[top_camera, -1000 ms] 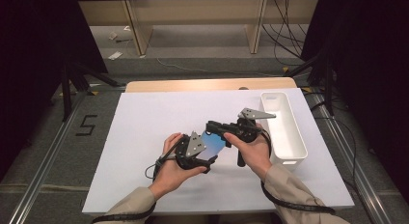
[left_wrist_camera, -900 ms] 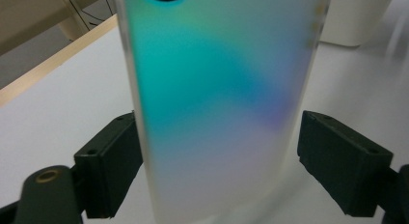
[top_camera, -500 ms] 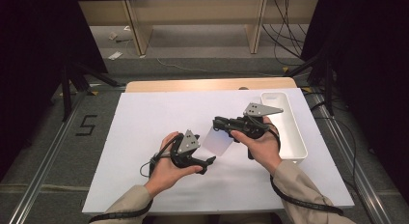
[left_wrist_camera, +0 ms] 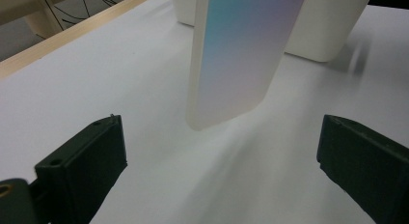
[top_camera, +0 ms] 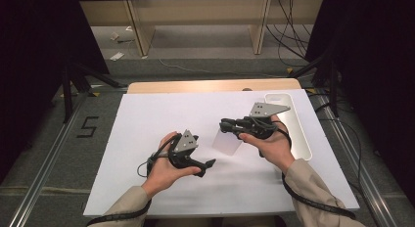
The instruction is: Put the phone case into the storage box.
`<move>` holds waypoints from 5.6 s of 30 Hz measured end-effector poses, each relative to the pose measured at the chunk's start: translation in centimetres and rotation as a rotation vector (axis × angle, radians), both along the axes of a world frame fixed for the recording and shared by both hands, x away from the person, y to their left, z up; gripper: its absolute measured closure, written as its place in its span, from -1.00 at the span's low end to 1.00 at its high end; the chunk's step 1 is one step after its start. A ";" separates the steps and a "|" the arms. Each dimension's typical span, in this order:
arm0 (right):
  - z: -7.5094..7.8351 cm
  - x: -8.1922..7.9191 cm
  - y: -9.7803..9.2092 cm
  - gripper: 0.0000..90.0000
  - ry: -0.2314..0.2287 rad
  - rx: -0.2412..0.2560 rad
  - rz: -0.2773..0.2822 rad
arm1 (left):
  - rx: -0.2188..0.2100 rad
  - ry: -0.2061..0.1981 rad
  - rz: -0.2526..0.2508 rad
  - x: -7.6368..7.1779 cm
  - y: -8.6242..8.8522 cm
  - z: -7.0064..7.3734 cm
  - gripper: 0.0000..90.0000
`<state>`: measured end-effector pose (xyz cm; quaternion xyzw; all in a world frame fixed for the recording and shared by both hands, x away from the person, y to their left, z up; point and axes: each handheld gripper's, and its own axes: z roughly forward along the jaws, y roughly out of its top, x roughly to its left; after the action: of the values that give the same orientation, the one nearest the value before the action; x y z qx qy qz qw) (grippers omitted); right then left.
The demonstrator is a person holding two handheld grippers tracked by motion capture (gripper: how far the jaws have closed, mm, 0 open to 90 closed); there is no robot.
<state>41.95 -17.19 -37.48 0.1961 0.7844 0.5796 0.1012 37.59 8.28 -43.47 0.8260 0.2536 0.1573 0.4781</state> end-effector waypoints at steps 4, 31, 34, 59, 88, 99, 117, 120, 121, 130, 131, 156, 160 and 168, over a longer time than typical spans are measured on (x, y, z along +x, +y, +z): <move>-0.2 0.0 0.1 0.78 -0.008 -0.016 0.021 | -0.004 0.003 -0.012 0.0 0.1 0.0 -0.91; 0.1 -0.5 1.1 0.78 -0.009 -0.066 0.167 | -0.003 0.007 -0.028 -0.1 -0.1 -0.1 -0.72; 0.2 -0.7 1.3 0.78 -0.007 -0.065 0.177 | -0.001 0.007 -0.031 -0.1 -0.1 -0.2 -0.71; 0.3 -1.0 1.9 0.78 0.017 -0.068 0.239 | 0.058 0.053 -0.096 0.2 -0.6 -1.7 -0.47; 0.0 -1.0 2.2 0.78 0.033 -0.065 0.263 | 0.081 0.005 -0.226 0.1 -1.1 -2.0 0.34; 0.0 -1.1 2.3 0.78 0.027 -0.063 0.288 | 0.084 0.020 -0.239 0.3 -0.7 -1.6 0.54; 0.1 -1.3 2.4 0.71 0.014 -0.066 0.325 | 0.092 0.059 -0.277 0.5 -0.4 -1.3 0.73; 0.2 -1.4 2.4 0.70 0.003 -0.074 0.340 | 0.091 0.064 -0.287 0.5 -0.3 -1.2 0.75; 0.2 -1.4 2.4 0.69 -0.002 -0.077 0.350 | 0.090 0.066 -0.290 0.5 -0.4 -1.2 0.76; 0.3 -1.1 2.0 0.22 -0.050 -0.058 0.294 | 0.083 0.077 -0.264 0.5 -0.2 -1.1 0.79; 0.4 -1.0 1.9 0.19 -0.049 -0.051 0.289 | 0.082 0.080 -0.252 0.6 -0.1 -1.1 0.79; -0.1 0.6 -0.3 -0.52 -0.026 0.107 -0.006 | 0.021 0.109 0.032 1.6 1.7 -0.5 0.79; -0.3 0.7 -0.4 -0.54 -0.022 0.108 -0.039 | 0.026 0.113 0.074 1.8 2.1 -0.4 0.79; -1.0 1.0 -0.7 -0.56 -0.004 0.108 -0.097 | 0.019 0.139 0.141 2.0 2.5 -0.4 0.79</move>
<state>42.97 -17.89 -38.44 0.2380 0.7413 0.6159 0.1200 39.63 10.76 -43.91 0.8196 0.3421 0.1352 0.4393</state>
